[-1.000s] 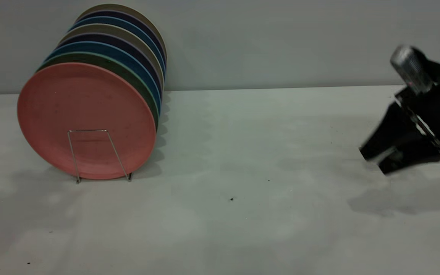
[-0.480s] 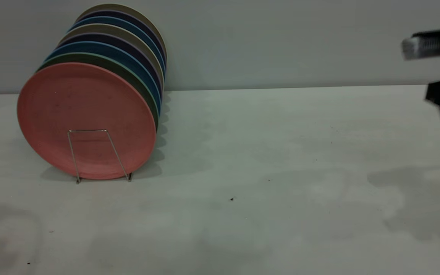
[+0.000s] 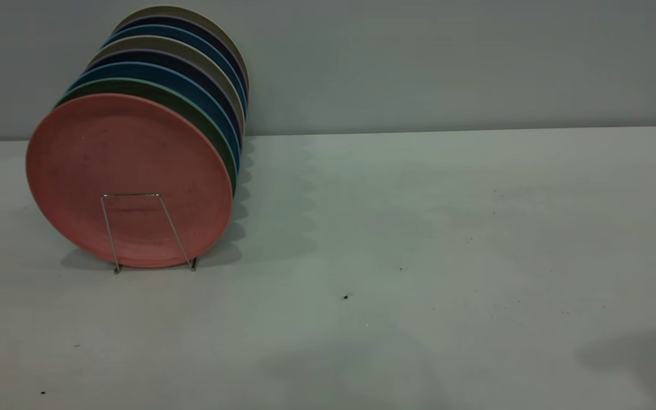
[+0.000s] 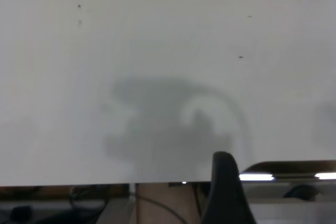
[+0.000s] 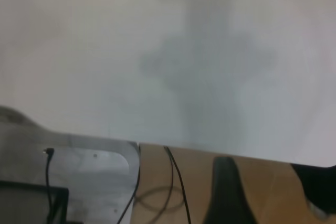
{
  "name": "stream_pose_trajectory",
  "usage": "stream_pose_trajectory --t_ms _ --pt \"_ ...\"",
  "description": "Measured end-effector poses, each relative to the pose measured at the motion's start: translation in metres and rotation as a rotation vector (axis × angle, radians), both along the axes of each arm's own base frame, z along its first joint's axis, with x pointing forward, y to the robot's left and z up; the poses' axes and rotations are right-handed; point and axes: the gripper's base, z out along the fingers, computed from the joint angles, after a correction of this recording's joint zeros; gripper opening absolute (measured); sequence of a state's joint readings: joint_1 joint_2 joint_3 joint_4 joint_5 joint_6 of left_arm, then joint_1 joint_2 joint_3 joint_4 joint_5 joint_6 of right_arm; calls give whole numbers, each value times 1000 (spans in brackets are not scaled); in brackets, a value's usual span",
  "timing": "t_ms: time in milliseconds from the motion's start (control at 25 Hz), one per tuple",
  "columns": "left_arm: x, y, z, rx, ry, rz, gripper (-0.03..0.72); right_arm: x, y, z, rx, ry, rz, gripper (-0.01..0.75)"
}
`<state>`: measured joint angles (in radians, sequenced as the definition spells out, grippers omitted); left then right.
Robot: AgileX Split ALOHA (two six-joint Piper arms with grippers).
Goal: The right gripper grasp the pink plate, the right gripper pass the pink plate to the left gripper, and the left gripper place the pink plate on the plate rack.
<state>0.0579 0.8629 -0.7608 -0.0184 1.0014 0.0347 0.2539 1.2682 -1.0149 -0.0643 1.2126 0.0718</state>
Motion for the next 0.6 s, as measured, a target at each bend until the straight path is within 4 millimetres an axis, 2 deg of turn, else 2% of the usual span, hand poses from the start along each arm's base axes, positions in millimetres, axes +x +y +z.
stream_pose_trajectory --t_ms 120,280,400,600 --pt "-31 -4 4 -17 -54 -2 563 -43 -7 15 33 -94 14 527" --pt "-73 -7 5 -29 -136 -7 563 -96 -21 19 69 -211 20 527" --pt "-100 -10 -1 -37 -207 -3 563 -136 -32 14 95 -310 23 527" --pt "-128 -11 -16 -51 -323 25 563 -183 -46 -11 89 -463 129 527"
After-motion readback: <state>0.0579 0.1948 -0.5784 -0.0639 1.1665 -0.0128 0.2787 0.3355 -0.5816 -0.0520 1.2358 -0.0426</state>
